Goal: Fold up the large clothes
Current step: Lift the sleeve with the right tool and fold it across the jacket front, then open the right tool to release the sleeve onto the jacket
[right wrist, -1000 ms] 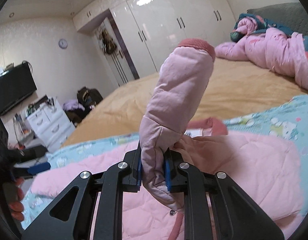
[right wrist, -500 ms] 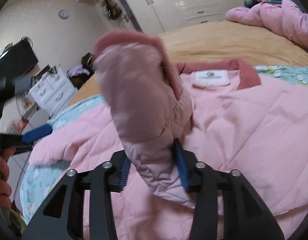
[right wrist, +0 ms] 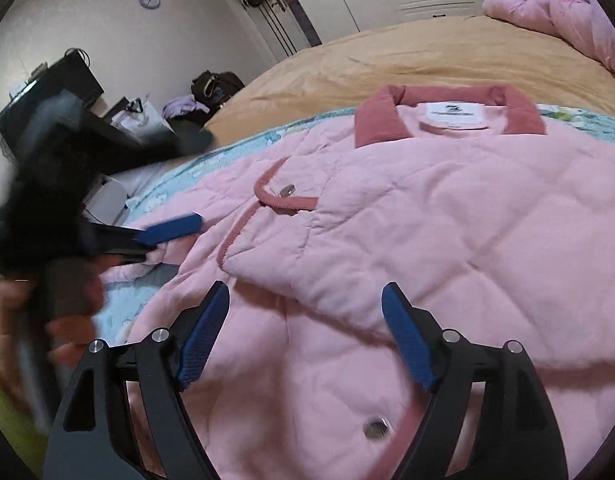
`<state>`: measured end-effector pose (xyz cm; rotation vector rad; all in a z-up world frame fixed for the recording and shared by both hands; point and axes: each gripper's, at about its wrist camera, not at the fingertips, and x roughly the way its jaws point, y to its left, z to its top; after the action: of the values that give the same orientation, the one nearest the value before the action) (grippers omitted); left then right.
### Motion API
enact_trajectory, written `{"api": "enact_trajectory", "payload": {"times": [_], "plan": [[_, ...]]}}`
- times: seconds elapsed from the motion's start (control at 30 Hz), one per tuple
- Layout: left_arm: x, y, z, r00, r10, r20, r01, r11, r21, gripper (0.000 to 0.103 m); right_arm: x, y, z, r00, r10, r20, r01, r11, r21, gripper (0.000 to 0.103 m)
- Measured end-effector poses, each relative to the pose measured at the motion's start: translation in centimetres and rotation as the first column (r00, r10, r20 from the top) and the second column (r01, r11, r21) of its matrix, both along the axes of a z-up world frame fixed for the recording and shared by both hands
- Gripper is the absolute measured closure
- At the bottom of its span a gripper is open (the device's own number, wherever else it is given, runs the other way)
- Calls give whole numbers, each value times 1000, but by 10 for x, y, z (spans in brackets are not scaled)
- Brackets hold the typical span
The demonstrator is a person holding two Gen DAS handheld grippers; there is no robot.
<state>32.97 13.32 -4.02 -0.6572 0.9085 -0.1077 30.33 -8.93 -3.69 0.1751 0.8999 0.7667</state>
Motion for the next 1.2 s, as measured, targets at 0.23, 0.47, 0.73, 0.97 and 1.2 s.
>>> {"api": "enact_trajectory", "payload": {"times": [0.23, 0.47, 0.73, 0.97, 1.2], "plan": [[14, -15, -32, 996, -9, -87, 23, 988, 152, 90, -12, -61, 26, 994, -94, 57, 93, 995, 29, 25], [-14, 4, 32, 990, 29, 137, -60, 973, 223, 100, -2, -123, 49, 953, -266, 142, 271, 962, -16, 25], [-11, 10, 7, 997, 55, 58, -70, 953, 293, 100, 60, -149, 13, 926, -373, 66, 379, 913, -152, 25], [-6, 17, -34, 996, 70, -48, -51, 948, 314, 98, 73, -150, -32, 930, -366, -32, 346, 902, -259, 25], [-4, 14, -45, 995, 62, -73, -35, 945, 324, 97, 74, -147, -49, 929, -368, -37, 342, 893, -293, 25]]}}
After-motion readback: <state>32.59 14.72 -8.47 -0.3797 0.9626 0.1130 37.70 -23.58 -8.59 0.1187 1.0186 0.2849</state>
